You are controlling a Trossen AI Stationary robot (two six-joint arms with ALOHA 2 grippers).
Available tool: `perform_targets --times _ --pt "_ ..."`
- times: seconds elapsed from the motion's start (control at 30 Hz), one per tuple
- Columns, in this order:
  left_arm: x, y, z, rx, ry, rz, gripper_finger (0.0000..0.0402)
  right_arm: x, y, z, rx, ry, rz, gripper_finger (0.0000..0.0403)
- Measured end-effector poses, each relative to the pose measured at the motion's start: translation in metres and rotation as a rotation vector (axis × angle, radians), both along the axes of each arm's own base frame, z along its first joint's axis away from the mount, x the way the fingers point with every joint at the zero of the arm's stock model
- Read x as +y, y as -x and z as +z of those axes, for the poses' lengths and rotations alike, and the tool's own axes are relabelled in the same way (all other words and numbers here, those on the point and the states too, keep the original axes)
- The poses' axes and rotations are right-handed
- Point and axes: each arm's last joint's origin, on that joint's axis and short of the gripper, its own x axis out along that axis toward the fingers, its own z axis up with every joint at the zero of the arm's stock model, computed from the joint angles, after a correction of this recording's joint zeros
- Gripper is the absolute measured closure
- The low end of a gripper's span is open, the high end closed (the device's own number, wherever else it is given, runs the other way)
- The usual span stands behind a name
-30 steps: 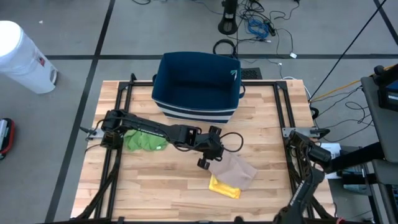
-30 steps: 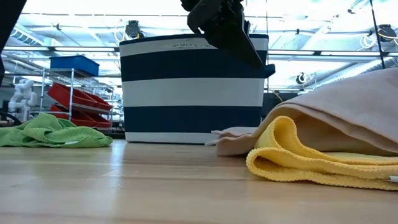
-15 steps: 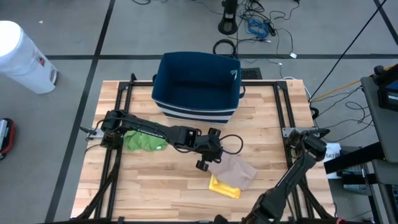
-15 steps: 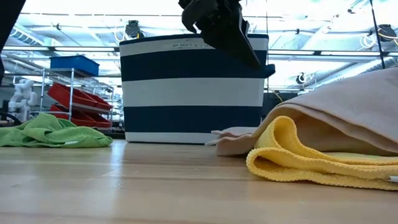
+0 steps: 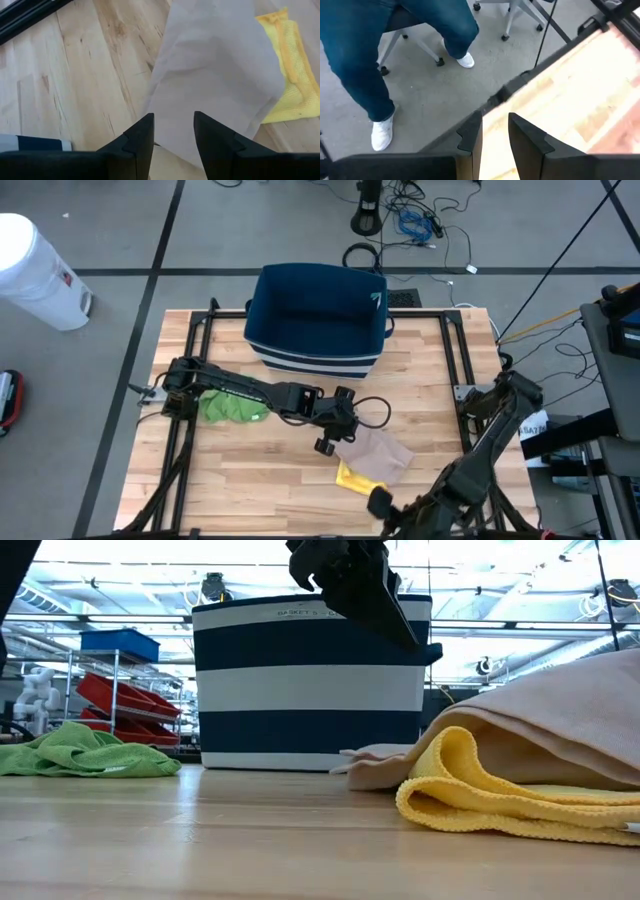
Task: Fold towel
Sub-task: Fold the brown towel
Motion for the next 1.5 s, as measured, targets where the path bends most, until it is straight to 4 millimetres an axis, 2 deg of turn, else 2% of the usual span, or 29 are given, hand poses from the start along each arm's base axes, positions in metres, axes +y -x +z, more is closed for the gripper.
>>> perform_targets --times 0.37,0.63,0.87,1.03,1.2,1.5 --pt "0.0 0.0 0.0 -0.001 0.0 0.0 0.0257 -0.043 0.053 0.076 -0.125 -0.098 0.104 0.0321" --pt "0.0 0.0 0.0 -0.001 0.004 -0.004 0.0257 -0.067 0.088 0.101 -0.136 -0.119 0.162 0.0321" --pt "0.0 0.0 0.0 -0.001 0.005 -0.006 0.0257 -0.086 0.108 0.12 -0.169 -0.188 0.326 0.0321" --pt "0.0 0.0 0.0 -0.001 0.006 -0.005 0.0257 -0.099 0.12 0.127 -0.189 -0.186 0.433 0.0321" --pt "0.0 0.0 0.0 -0.001 0.008 -0.002 0.0257 -0.113 0.132 0.125 -0.192 -0.202 0.517 0.0321" --pt "0.0 0.0 0.0 0.001 0.036 0.039 0.0257 -0.153 0.162 0.095 -0.327 -0.337 0.536 0.0321"
